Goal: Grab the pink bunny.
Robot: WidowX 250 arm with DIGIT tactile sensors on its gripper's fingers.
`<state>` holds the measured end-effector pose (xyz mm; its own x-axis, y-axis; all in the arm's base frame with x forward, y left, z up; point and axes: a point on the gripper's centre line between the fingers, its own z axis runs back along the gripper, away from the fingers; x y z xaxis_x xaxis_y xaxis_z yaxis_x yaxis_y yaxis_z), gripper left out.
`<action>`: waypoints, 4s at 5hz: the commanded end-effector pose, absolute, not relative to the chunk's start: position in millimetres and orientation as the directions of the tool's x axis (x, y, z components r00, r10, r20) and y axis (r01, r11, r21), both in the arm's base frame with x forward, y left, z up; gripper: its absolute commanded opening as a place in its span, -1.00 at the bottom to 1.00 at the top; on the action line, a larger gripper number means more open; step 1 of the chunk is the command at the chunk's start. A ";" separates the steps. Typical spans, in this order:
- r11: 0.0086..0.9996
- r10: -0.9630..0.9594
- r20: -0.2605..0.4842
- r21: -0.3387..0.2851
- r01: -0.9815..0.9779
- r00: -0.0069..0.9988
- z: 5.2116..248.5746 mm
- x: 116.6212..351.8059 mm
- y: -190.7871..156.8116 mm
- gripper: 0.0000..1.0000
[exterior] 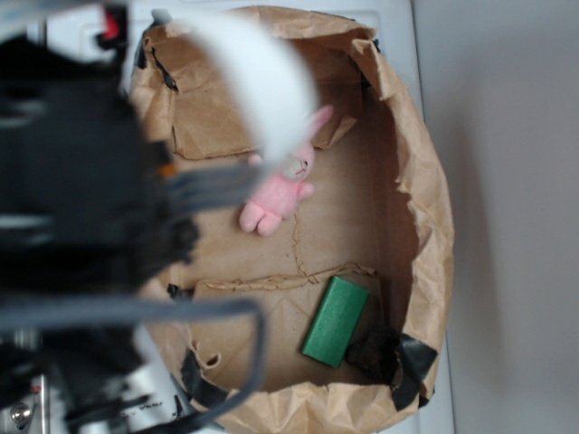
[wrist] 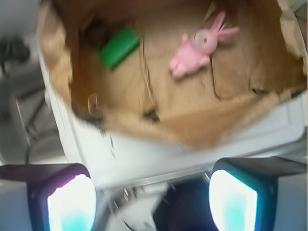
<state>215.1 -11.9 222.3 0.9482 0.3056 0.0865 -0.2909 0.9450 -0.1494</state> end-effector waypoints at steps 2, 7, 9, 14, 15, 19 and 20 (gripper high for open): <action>0.762 0.644 0.283 -0.319 -0.564 0.710 167.2 265.8 12.5 1.00; 0.701 0.696 0.345 -0.139 -0.700 0.629 142.5 298.2 60.6 1.00; 0.701 0.696 0.345 -0.139 -0.700 0.629 142.5 298.2 60.6 1.00; 0.496 0.866 0.209 -0.238 -0.835 0.454 102.5 309.1 81.8 1.00; 0.495 0.864 0.221 -0.218 -0.841 0.452 87.6 312.3 80.6 1.00; 0.564 0.816 0.293 -0.213 -0.798 0.498 30.3 307.0 54.9 1.00; 0.592 0.794 0.316 -0.213 -0.777 0.519 26.4 305.7 54.7 1.00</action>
<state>305.1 52.8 23.4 0.5010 0.8075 0.3113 -0.7959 0.5712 -0.2008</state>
